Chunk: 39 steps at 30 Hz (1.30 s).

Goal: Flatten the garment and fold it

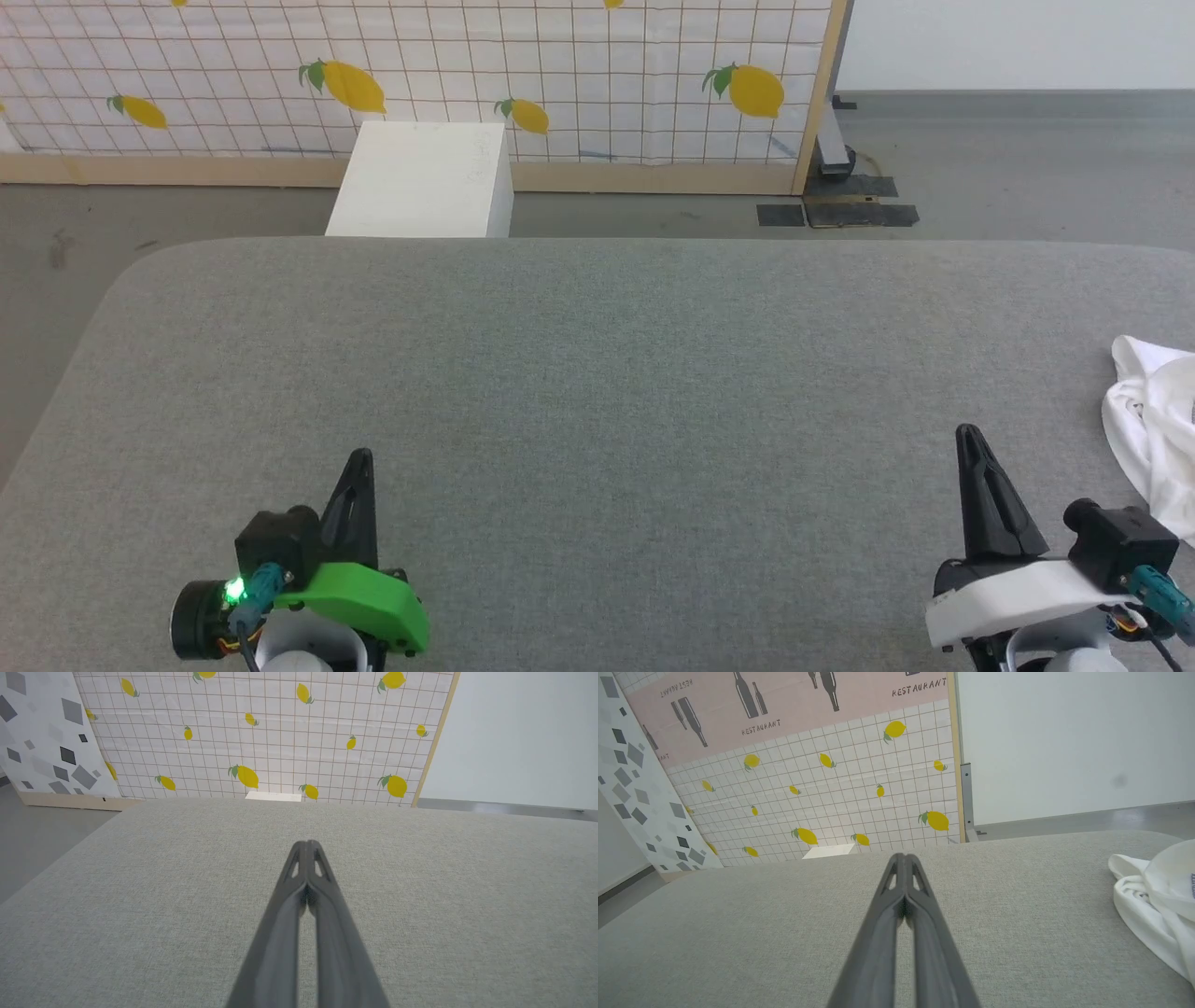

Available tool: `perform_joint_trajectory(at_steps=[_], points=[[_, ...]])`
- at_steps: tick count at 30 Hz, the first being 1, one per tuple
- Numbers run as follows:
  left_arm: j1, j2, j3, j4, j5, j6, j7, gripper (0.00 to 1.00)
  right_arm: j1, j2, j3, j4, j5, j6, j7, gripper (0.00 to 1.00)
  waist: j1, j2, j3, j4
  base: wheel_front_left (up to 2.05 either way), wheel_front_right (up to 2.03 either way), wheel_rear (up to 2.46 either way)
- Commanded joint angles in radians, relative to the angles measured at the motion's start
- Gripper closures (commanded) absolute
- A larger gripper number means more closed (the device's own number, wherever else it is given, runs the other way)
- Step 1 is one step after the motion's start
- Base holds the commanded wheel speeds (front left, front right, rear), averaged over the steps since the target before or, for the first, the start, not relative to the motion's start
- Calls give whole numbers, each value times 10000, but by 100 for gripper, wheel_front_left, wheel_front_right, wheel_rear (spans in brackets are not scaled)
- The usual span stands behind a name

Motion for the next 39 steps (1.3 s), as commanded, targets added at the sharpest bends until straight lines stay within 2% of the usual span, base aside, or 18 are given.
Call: perform_joint_trajectory(at_steps=[1, 39], points=[[34, -37, 32, -92, 107, 0, 51, 100, 0, 0, 17, -74, -110, -1, 50, 100, 1, 0, 0, -6, 0, 0, 0], [241, -260, 343, -995, 779, -3, 904, 100, -1, 2, 175, -657, -877, -6, 899, 100, 1, 0, 18, -170, 0, 0, 0]])
